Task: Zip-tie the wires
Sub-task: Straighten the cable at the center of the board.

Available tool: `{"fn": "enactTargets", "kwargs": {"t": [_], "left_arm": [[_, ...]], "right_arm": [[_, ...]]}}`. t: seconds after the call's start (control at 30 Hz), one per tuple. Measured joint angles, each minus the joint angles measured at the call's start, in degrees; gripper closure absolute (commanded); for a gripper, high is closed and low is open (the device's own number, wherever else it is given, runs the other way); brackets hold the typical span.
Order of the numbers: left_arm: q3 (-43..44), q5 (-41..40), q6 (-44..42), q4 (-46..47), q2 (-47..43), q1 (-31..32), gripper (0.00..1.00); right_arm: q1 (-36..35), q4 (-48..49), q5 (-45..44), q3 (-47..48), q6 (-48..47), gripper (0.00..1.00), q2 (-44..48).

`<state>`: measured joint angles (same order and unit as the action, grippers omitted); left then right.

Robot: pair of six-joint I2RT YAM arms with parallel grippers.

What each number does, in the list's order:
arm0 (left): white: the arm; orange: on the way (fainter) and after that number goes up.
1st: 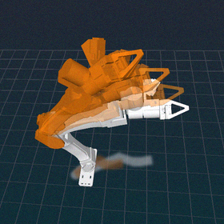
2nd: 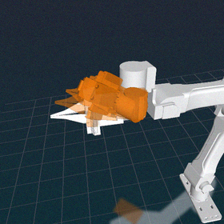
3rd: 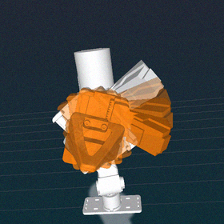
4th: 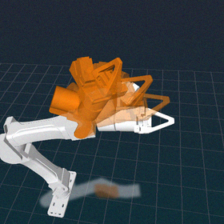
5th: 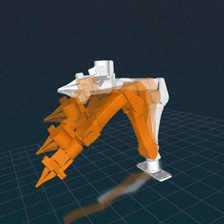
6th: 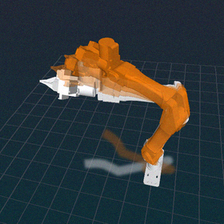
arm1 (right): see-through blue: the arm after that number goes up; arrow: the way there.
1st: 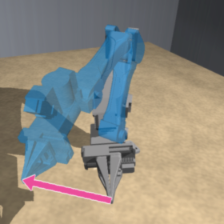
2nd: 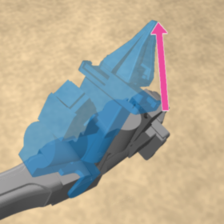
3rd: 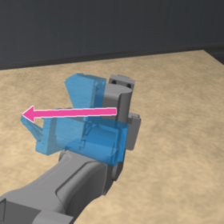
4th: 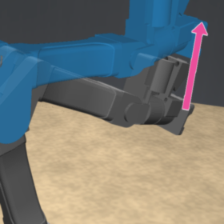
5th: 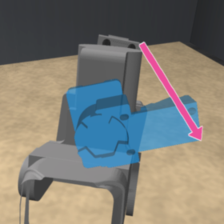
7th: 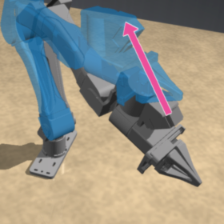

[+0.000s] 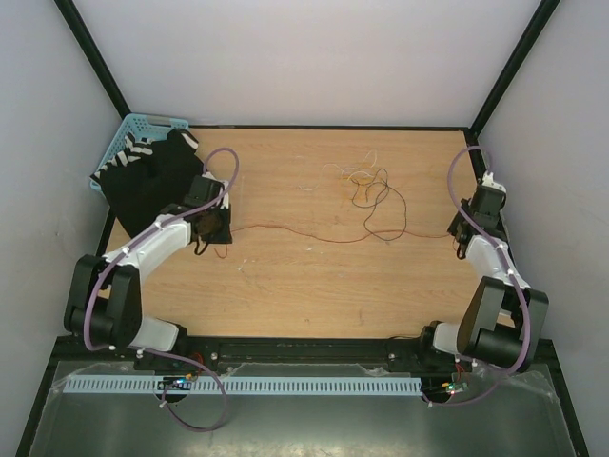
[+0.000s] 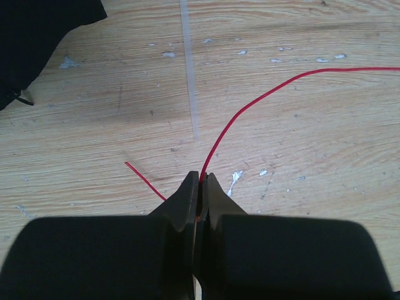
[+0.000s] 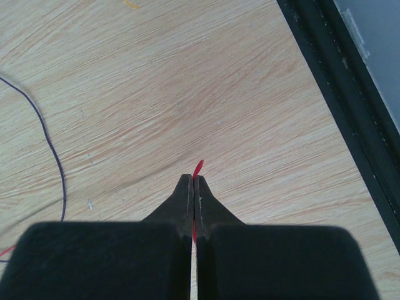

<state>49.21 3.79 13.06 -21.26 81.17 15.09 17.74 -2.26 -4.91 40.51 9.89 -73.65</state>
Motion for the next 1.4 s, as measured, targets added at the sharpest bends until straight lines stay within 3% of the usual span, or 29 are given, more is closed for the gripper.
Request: {"fn": "enactTargets", "kwargs": {"t": [0.57, 1.07, 1.3, 1.4], "left_arm": [[0.0, -2.7, -2.6, 1.3, 9.9, 7.8, 1.00], [1.5, -3.9, -4.2, 2.2, 11.7, 9.7, 1.00], [2.5, -3.9, -5.6, 2.0, 11.7, 12.3, 0.77], [3.5, -3.6, -5.6, 2.1, 11.7, 12.8, 0.71]], "right_arm": [[1.9, 5.5, -4.1, -2.8, 0.6, 1.00, -8.8], [3.3, 6.5, -0.2, -2.8, 0.6, 0.66, -10.3], [3.3, 5.3, 1.9, -2.6, 0.6, 0.43, -7.6], [3.3, 4.5, 3.9, -1.5, 0.6, 0.30, -5.8]]}}
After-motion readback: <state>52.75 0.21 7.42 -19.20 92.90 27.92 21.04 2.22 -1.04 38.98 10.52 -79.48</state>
